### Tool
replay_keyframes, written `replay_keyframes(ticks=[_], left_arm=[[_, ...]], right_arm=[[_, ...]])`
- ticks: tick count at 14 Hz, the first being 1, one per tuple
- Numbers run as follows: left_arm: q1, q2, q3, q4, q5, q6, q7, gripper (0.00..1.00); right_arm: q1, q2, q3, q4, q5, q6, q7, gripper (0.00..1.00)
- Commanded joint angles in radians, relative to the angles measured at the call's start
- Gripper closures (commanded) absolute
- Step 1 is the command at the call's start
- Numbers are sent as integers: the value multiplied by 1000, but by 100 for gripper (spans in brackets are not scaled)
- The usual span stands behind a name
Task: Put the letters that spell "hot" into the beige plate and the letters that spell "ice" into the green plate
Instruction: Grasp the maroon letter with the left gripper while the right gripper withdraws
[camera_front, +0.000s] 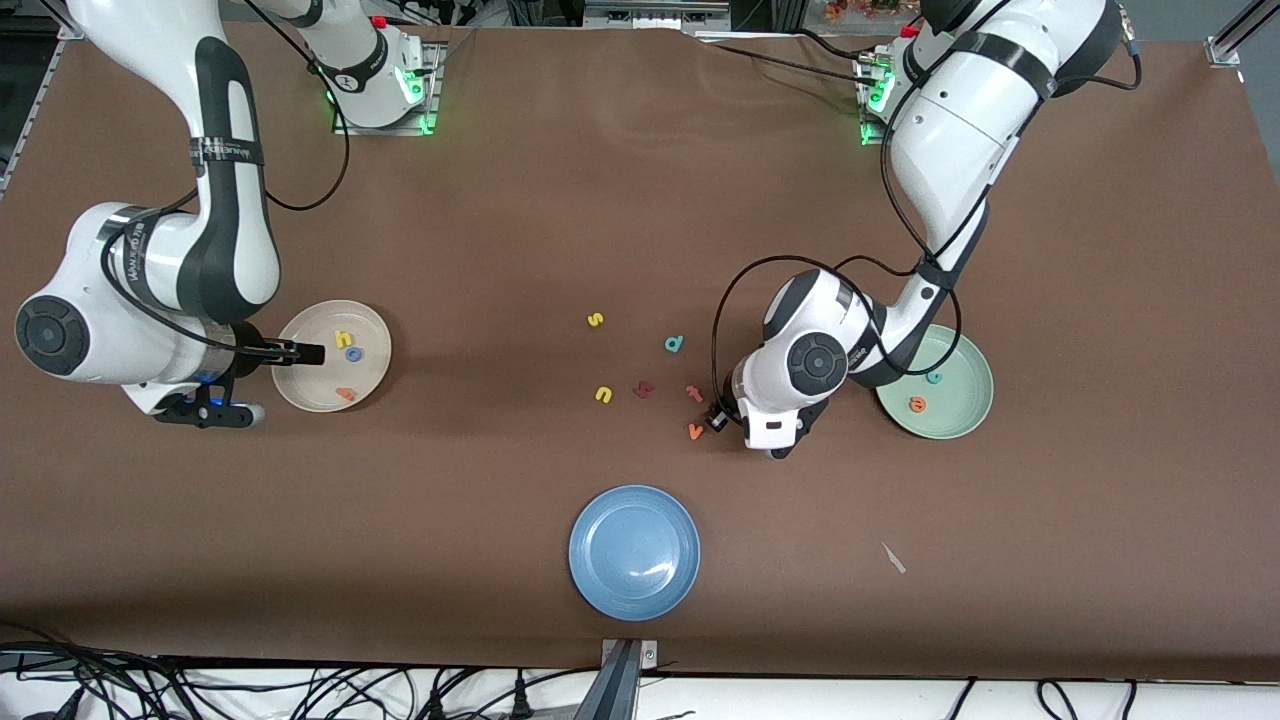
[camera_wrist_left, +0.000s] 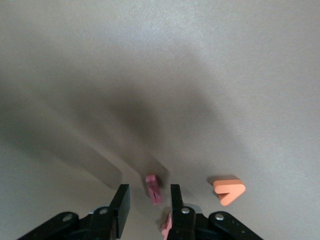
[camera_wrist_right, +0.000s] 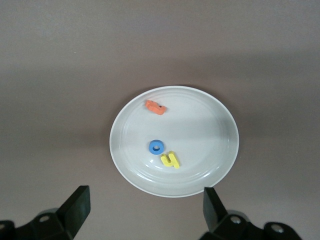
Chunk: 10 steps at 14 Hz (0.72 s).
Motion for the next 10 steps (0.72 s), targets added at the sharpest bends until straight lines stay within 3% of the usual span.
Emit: replay_keyframes(ticks=[1, 2, 3, 5, 6, 7, 9, 10], left_arm=[[-12, 6, 8, 0, 26, -1, -6, 62], [-11, 6, 8, 0, 26, 1, -6, 74], [-11, 6, 8, 0, 26, -1, -4, 100], [-11, 5, 10, 0, 31, -1, -4, 100], [-11, 0, 10, 1, 40, -3, -6, 100], [-9, -6, 10, 6, 40, -9, -6, 100], [3, -29, 10, 9, 42, -36, 7, 100], [5, -47, 11, 11, 43, -85, 40, 100]], right_arm=[[-3, 25, 3, 42, 14, -35, 13, 0], [-2, 25, 0, 46, 12, -48, 13, 0], [6, 29, 2, 57, 14, -54, 20, 0], [8, 17, 9, 65, 6, -63, 131, 0], [-8, -16, 52, 65, -1, -81, 192, 0], [-88, -49, 156, 62, -32, -78, 252, 0], [-303, -136, 435, 36, -192, -74, 363, 0], [-363, -170, 515, 8, -260, -72, 388, 0]])
